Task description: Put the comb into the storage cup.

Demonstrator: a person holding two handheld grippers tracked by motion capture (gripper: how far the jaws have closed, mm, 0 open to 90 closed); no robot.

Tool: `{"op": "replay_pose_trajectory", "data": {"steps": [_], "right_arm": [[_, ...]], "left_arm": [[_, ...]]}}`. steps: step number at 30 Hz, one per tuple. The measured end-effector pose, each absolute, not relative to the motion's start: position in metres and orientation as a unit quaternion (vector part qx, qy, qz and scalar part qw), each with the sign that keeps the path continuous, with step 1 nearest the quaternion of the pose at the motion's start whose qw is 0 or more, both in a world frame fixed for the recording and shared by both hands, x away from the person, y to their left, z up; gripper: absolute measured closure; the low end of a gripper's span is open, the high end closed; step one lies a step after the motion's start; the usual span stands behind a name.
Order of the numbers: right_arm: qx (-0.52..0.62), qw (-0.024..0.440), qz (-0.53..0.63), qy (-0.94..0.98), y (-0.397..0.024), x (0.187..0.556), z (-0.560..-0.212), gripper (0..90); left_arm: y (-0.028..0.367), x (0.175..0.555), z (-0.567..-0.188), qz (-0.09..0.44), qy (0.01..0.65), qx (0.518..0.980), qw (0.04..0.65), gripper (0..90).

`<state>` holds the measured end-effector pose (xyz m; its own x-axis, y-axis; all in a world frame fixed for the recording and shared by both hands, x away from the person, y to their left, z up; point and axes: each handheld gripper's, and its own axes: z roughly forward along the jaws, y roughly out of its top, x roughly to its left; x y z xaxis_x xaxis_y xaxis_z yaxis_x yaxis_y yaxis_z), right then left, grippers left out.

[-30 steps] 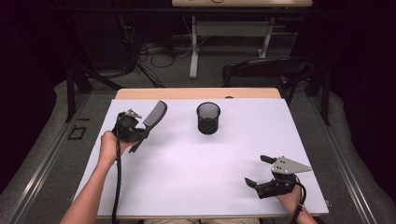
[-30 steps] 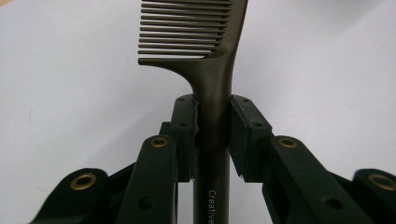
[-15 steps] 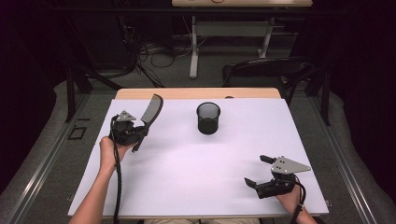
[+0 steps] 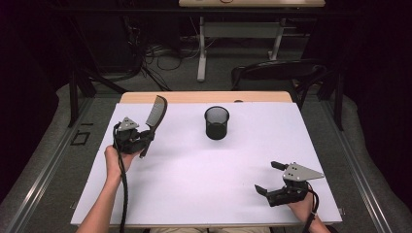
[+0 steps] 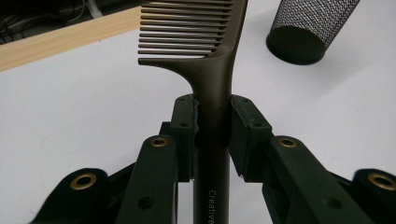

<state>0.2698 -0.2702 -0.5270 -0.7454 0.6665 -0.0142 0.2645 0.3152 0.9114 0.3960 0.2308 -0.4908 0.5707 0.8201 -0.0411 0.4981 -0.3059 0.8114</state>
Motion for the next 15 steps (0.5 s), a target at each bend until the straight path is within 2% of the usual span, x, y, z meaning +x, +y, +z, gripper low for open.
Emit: {"op": "replay_pose_trajectory", "data": {"steps": [15], "right_arm": [[0.296, 0.199, 0.505, 0.786, -0.2707, 0.2702, -0.527, 0.0]], "left_arm": [[0.2264, 0.3912, -0.4923, 0.214, 0.415, 0.767, 0.44, 72.6]]}}
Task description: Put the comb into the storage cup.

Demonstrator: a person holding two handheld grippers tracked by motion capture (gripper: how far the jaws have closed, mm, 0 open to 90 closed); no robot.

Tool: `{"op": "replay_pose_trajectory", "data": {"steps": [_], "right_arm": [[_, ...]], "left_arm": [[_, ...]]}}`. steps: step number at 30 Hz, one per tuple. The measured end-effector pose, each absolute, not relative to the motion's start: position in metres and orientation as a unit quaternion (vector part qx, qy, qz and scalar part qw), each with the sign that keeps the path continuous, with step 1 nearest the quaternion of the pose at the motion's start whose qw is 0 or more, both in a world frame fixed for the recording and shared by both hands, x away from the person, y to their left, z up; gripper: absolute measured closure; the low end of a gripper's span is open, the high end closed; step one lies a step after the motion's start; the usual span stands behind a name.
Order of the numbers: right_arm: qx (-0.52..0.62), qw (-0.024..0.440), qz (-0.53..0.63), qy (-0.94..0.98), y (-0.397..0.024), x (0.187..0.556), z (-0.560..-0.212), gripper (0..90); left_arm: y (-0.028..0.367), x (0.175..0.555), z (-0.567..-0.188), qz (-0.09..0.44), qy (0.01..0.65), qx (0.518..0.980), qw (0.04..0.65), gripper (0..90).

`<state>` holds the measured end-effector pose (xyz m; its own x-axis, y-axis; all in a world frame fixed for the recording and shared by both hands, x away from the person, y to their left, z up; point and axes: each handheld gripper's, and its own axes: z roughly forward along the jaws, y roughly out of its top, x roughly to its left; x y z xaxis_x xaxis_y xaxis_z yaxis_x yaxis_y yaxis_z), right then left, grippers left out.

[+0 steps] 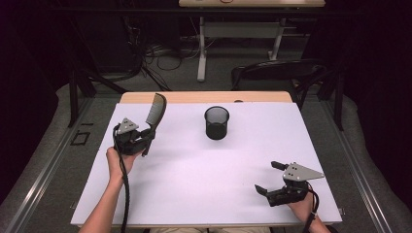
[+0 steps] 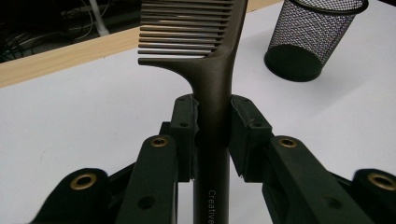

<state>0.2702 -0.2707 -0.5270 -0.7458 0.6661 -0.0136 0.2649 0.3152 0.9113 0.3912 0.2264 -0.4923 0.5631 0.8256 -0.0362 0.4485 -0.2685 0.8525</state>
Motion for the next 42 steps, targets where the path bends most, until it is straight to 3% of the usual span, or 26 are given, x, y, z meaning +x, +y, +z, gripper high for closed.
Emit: {"op": "replay_pose_trajectory", "data": {"steps": [42], "right_arm": [[0.301, 0.202, 0.506, 0.783, -0.271, 0.271, -0.527, 0.0]], "left_arm": [[0.195, 0.394, -0.485, 0.239, 0.396, 0.736, 0.494, 72.5]]}}
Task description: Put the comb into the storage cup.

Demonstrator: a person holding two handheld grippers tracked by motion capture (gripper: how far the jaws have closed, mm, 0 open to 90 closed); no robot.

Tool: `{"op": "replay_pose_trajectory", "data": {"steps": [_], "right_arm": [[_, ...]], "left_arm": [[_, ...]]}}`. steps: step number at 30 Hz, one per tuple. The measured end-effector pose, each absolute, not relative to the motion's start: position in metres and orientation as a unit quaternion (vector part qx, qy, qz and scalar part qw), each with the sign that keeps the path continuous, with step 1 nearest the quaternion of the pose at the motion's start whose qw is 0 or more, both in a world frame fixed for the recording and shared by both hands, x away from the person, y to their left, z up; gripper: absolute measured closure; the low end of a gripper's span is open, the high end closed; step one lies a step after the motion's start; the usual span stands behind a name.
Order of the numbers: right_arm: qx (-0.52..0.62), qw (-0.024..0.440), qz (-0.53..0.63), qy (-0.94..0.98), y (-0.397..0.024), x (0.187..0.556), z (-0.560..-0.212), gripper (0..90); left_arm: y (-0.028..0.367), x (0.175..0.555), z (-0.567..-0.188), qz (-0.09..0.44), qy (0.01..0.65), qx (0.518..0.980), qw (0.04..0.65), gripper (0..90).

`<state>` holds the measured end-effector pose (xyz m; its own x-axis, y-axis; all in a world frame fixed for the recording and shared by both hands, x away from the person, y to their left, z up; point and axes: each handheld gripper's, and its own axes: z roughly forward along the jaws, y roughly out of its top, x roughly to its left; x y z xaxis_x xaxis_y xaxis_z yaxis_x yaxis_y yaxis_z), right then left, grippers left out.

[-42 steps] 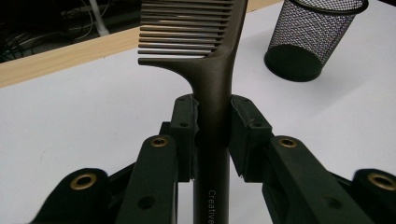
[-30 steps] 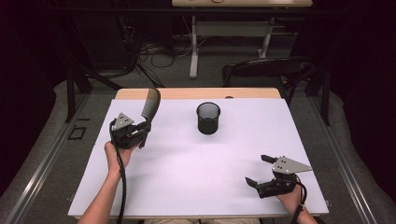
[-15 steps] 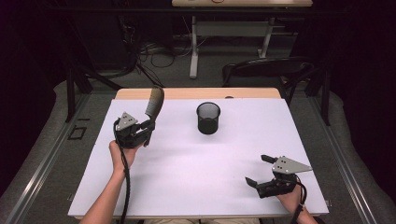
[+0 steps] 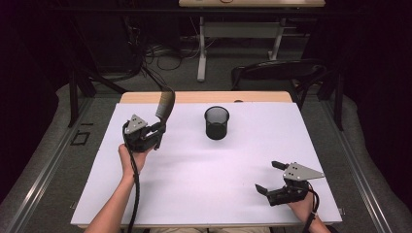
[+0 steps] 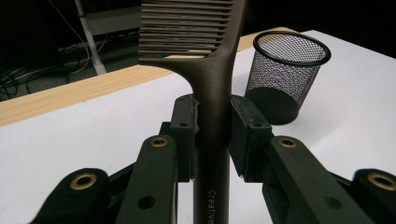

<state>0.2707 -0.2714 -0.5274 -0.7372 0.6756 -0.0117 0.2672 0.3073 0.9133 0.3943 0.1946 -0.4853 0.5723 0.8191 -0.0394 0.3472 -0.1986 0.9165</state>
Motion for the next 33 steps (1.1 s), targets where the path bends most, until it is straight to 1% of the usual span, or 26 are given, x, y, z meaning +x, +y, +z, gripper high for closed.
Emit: {"op": "replay_pose_trajectory", "data": {"steps": [33], "right_arm": [[0.302, 0.203, 0.506, 0.782, -0.271, 0.271, -0.527, 0.0]], "left_arm": [[0.182, 0.404, -0.473, 0.241, 0.391, 0.729, 0.508, 72.6]]}}
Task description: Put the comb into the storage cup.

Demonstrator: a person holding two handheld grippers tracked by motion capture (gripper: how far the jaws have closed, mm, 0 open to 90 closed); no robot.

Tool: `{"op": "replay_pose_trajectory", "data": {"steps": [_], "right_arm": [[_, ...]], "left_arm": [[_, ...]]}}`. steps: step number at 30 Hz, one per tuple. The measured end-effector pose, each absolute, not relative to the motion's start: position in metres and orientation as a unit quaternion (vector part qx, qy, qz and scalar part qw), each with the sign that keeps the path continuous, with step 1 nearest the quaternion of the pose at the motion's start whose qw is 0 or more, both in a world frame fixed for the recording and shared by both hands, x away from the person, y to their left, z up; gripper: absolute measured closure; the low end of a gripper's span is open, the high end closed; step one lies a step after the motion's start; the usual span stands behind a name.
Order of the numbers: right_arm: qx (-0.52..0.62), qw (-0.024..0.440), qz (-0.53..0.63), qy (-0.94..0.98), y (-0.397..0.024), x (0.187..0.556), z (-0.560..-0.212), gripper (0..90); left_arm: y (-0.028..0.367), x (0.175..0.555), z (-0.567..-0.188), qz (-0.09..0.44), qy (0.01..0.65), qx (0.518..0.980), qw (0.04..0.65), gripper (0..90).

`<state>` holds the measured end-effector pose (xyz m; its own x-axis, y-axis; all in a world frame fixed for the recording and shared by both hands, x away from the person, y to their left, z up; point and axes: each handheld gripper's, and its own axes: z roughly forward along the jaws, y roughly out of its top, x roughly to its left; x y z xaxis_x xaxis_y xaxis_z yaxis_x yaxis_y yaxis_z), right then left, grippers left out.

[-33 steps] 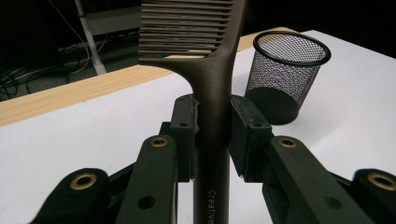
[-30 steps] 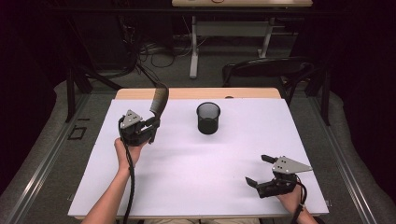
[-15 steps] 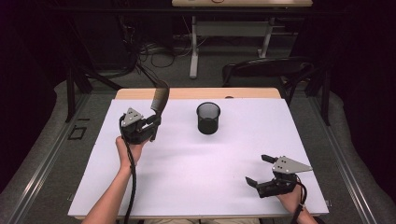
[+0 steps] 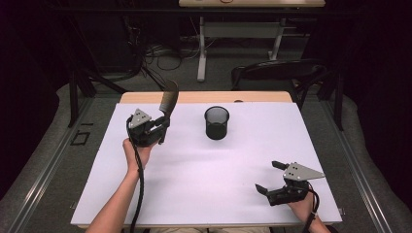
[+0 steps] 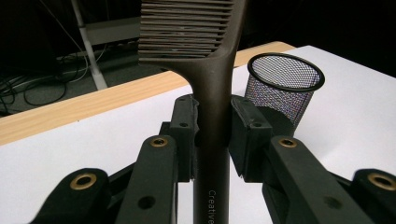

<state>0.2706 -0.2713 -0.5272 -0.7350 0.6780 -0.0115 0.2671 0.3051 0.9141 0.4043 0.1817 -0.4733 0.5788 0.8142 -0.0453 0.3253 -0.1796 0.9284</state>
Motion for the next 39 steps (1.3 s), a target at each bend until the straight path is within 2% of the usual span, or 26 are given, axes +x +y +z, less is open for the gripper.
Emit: {"op": "replay_pose_trajectory", "data": {"steps": [39], "right_arm": [[0.304, 0.203, 0.506, 0.782, -0.272, 0.271, -0.527, 0.0]], "left_arm": [[0.158, 0.423, -0.457, 0.243, 0.382, 0.722, 0.524, 72.6]]}}
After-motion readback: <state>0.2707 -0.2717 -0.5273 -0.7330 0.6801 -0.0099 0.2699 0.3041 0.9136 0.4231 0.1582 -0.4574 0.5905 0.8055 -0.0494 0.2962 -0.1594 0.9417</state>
